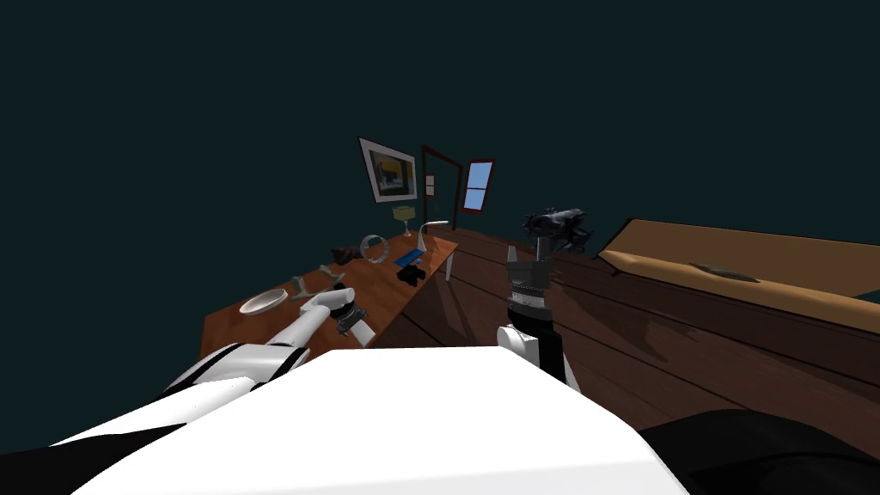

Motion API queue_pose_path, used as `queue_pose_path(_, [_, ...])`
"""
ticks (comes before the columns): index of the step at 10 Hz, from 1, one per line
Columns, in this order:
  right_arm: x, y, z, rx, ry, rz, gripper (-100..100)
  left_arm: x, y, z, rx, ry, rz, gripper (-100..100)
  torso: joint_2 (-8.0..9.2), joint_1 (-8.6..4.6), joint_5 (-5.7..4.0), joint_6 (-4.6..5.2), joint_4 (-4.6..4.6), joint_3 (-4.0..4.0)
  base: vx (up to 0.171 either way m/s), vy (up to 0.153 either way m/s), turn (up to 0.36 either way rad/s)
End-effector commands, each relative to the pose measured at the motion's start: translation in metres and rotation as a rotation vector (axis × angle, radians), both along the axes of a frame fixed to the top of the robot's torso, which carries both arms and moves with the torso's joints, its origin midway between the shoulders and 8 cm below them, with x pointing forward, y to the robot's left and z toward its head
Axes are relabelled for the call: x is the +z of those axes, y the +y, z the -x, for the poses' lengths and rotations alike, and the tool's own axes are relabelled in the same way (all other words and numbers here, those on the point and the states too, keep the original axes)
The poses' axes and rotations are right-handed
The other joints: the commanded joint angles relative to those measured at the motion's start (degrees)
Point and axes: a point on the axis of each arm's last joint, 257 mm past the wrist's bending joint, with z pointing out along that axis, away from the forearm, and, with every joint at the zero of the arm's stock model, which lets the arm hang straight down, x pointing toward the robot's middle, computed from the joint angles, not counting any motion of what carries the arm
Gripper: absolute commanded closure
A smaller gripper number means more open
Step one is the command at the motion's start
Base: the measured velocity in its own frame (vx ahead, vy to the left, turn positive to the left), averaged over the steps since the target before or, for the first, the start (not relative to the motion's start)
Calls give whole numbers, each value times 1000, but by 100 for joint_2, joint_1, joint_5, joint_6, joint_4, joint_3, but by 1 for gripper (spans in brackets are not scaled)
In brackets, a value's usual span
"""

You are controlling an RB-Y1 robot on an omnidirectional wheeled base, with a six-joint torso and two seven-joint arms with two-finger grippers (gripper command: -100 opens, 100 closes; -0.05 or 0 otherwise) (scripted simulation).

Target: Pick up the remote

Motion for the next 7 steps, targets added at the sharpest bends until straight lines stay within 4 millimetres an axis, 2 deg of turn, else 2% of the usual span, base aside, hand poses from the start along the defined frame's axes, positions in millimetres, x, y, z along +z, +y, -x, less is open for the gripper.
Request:
queue_pose_path(1, [0, 0, 0, 0, 0, 0, 0, -13, -7, 5, 7, -1, 1, -100, 0, 0, 0, 0, 0, 0, 12, 46, -45])
queue_pose_path(3, [0, 0, 0, 0, 0, 0, 0, -22, -13, 10, 11, -1, 1, -100, 1, 21, 5, 0, 0, 0, 8, 56, -39])
queue_pose_path(4, [0, 0, 0, 0, 0, 0, 0, -19, -11, 8, 8, 1, 2, -100, 0, 19, 5, 0, 0, 0, 5, 21, -7])
queue_pose_path(5, [0, 0, 0, 0, 0, 0, 0, -19, -12, 8, 10, -1, 1, 100, 1, 10, 2, -1, 0, 1, 0, 5, 7])
queue_pose_path(7, [0, 0, 0, 0, 0, 0, 0, -19, -11, 9, 10, 1, 0, 100, 0, 2, 4, 3, 2, 1, 0, 0, 0])
